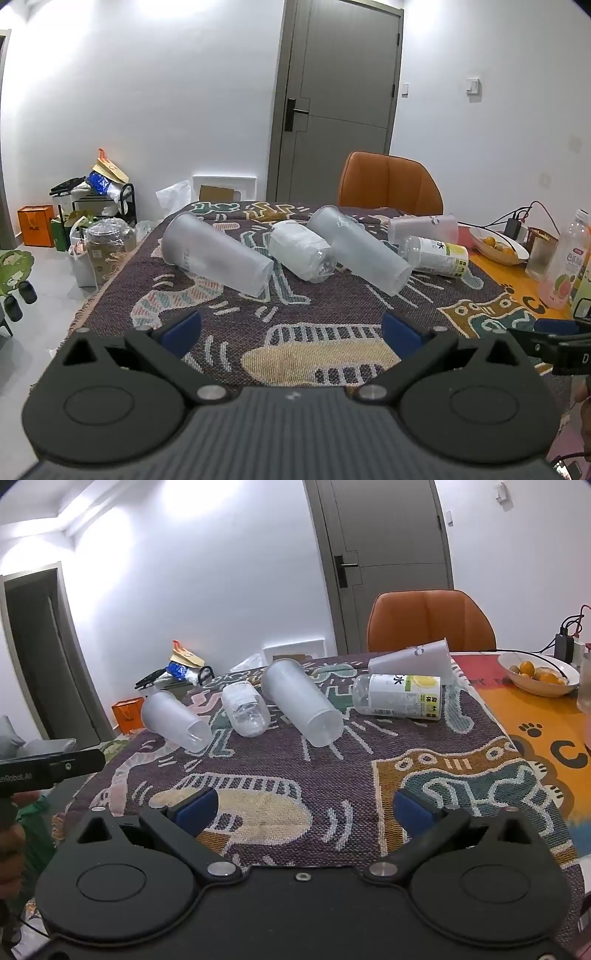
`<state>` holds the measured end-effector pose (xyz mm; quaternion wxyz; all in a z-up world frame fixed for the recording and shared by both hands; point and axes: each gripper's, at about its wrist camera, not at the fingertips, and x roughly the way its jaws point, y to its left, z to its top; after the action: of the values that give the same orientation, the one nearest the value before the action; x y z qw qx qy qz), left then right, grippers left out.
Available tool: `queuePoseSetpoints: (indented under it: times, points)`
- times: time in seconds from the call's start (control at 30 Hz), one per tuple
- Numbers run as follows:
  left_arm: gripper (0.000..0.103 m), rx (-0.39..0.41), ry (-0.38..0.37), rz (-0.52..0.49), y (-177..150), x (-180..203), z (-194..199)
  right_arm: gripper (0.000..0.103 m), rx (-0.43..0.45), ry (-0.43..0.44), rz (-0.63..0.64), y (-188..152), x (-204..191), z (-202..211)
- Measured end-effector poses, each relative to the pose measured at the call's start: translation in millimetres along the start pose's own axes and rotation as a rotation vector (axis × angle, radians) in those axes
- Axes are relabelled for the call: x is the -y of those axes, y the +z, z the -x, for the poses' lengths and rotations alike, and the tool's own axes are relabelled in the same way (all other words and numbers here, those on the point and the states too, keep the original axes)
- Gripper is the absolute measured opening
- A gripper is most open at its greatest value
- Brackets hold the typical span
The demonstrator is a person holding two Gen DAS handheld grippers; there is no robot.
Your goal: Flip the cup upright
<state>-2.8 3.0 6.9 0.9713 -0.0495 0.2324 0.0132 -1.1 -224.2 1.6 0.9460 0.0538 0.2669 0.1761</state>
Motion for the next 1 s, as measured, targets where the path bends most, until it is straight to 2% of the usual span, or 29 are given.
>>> queuePoseSetpoints:
  times: [1.0]
  points:
    - [0.103, 0.008, -0.013, -0.007, -5.1, -4.4, -4.0, 0.103, -0.002, -0.004, 0.006, -0.5, -0.6, -0.1]
